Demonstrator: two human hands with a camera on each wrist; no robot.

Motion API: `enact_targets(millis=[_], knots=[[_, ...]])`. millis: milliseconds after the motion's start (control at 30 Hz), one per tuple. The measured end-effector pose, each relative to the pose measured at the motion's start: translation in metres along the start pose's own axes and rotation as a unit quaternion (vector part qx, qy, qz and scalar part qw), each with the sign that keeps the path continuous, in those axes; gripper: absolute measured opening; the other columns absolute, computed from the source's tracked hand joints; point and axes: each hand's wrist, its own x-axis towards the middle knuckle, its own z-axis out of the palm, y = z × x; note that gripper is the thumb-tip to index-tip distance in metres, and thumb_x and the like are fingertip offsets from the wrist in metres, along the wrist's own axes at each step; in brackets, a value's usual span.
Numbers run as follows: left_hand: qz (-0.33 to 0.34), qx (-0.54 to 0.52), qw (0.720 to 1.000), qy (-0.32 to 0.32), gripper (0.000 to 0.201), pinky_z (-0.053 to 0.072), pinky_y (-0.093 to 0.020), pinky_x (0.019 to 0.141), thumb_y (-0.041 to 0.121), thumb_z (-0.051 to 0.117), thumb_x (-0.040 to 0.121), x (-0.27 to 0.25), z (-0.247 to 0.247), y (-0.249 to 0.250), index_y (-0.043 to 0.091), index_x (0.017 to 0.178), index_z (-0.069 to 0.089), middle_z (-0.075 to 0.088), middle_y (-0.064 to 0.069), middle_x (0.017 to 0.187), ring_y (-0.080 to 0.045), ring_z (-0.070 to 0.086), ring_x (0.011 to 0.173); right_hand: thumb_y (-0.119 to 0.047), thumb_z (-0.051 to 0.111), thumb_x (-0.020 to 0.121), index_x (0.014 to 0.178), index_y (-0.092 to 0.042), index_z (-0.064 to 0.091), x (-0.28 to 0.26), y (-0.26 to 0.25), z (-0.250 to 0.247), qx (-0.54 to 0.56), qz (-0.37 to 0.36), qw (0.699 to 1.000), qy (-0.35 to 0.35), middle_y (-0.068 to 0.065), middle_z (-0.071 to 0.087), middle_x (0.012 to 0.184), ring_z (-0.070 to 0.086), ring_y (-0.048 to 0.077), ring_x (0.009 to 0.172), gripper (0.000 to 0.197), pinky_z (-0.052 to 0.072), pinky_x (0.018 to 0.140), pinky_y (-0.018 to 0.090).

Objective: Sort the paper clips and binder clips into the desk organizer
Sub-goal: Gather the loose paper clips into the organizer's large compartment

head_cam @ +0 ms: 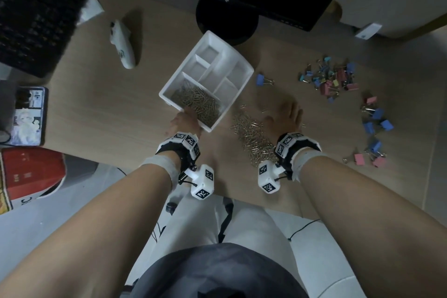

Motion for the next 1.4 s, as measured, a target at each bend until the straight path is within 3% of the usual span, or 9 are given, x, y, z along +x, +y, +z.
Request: enact_targets(millis=[133,267,367,433,500,633,800,967,1400], knots=[[0.03,-0.001,0.999,-0.014,0.054,0.049,-0.059,0.089,0.042,0.042,0.098,0.008,0.01,-0.004,0.006,0.138,0.04,0.065,-0.023,0.114,-0.042,0.064,0.101,-0.039,0.043,0.101,0.157,-0.005,-0.003,-0.014,0.003,0.009,0.0,-0.043,0.998,-0.039,0.01,-0.009,0.166,-0.011,0.028,0.152,0.081,0.002,0.123,0.039],[0.039,-0.039,0.998,0.015,0.134,0.047,-0.057,0.093,0.093,-0.016,0.054,0.016,0.033,-0.005,0.002,0.097,0.072,0.07,-0.025,0.096,-0.041,0.067,0.092,-0.041,0.046,0.099,0.157,-0.013,0.016,-0.037,0.0,0.014,-0.024,-0.097,0.995,0.001,0.004,0.01,0.166,0.006,0.025,0.152,0.072,0.018,0.119,0.042],[0.047,-0.003,0.999,-0.017,0.109,0.049,-0.054,0.092,0.082,0.001,0.077,0.007,0.028,-0.004,0.002,0.111,0.066,0.069,-0.024,0.103,-0.04,0.065,0.095,-0.047,0.049,0.096,0.157,-0.011,0.014,-0.027,0.016,0.002,-0.019,-0.035,0.995,0.093,0.008,0.013,0.165,0.011,0.027,0.151,0.079,0.015,0.12,0.043],[0.067,0.064,0.995,-0.032,0.056,0.05,-0.056,0.091,0.048,0.037,0.097,-0.005,0.018,0.002,0.005,0.131,0.049,0.063,-0.022,0.115,-0.042,0.061,0.104,-0.051,0.045,0.098,0.158,-0.009,0.002,-0.014,0.033,-0.003,0.023,0.03,0.997,0.063,0.008,0.0,0.167,0.0,0.027,0.153,0.085,0.007,0.122,0.042],[0.073,0.084,0.993,-0.03,0.051,0.049,-0.057,0.091,0.018,0.055,0.093,-0.005,0.019,0.003,0.009,0.139,0.033,0.056,-0.023,0.121,-0.045,0.057,0.11,-0.053,0.042,0.1,0.158,-0.007,-0.003,-0.008,0.045,0.001,0.046,0.054,0.997,0.031,0.009,-0.008,0.166,-0.008,0.027,0.153,0.086,0.002,0.122,0.042],[0.077,0.099,0.992,0.025,0.048,0.046,-0.054,0.095,0.036,0.03,0.104,-0.012,0.029,0.004,0.005,0.139,0.039,0.055,-0.024,0.129,-0.043,0.056,0.115,-0.057,0.022,0.098,0.158,-0.009,0.011,-0.034,0.042,0.021,0.028,-0.01,1.0,-0.01,0.009,-0.009,0.166,-0.008,0.027,0.153,0.077,0.006,0.124,0.044],[-0.024,0.04,0.998,0.031,0.069,0.03,-0.053,0.108,0.049,0.017,0.104,-0.016,0.039,0.019,-0.005,0.137,0.045,0.049,-0.028,0.139,-0.04,0.047,0.129,-0.05,0.05,0.093,0.146,-0.018,0.039,-0.06,0.046,-0.008,0.042,0.015,0.994,0.102,0.005,0.041,0.15,0.038,0.031,0.133,0.063,0.036,0.103,0.045],[-0.036,0.048,0.998,0.013,0.073,0.027,-0.054,0.111,0.053,0.021,0.102,-0.004,0.037,0.017,-0.005,0.141,0.042,0.045,-0.03,0.141,-0.041,0.043,0.132,-0.085,0.063,0.057,0.142,-0.02,0.036,-0.068,0.069,-0.003,0.066,0.174,0.98,0.075,0.013,0.041,0.137,0.038,0.038,0.127,0.111,0.031,0.106,0.051],[0.114,0.072,0.99,-0.027,0.08,0.045,-0.034,0.074,0.067,0.016,0.093,0.021,0.021,-0.018,0.007,0.105,0.068,0.069,-0.018,0.096,-0.031,0.065,0.083,-0.069,0.084,0.045,0.135,-0.011,0.033,-0.074,-0.02,0.036,0.086,0.128,0.985,0.077,0.011,0.037,0.128,0.04,0.033,0.109,0.118,0.04,0.091,0.041]])
